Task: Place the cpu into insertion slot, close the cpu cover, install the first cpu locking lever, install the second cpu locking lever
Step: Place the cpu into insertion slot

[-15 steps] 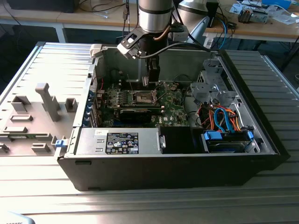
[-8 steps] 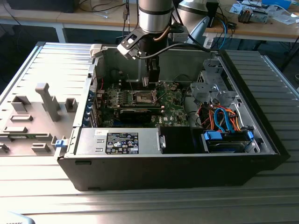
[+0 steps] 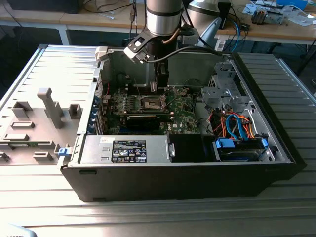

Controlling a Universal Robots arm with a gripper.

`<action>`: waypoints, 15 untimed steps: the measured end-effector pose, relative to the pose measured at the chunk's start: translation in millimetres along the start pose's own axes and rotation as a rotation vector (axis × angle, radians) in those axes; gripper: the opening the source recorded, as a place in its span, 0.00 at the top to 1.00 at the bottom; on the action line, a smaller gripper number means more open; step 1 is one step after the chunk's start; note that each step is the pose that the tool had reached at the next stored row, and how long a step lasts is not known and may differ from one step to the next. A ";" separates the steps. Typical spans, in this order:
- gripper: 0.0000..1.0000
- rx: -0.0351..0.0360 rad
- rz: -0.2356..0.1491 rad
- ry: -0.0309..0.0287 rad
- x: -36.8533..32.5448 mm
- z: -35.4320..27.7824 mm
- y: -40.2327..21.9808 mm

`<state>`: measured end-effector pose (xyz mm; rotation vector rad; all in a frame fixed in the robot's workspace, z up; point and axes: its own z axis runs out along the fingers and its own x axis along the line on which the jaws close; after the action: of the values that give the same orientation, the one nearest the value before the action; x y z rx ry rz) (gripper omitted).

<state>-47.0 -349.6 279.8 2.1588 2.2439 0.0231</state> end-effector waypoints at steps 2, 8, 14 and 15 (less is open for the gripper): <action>0.45 0.0000 0.000 -0.0001 0.0 0.5 0.0; 0.45 0.0000 0.000 0.0000 0.0 1.8 -0.1; 0.45 0.0000 0.000 -0.0001 0.0 3.0 -0.1; 0.45 0.0000 0.000 -0.0001 0.0 3.2 -0.1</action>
<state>-47.1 -349.6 276.7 2.1588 2.2439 0.0229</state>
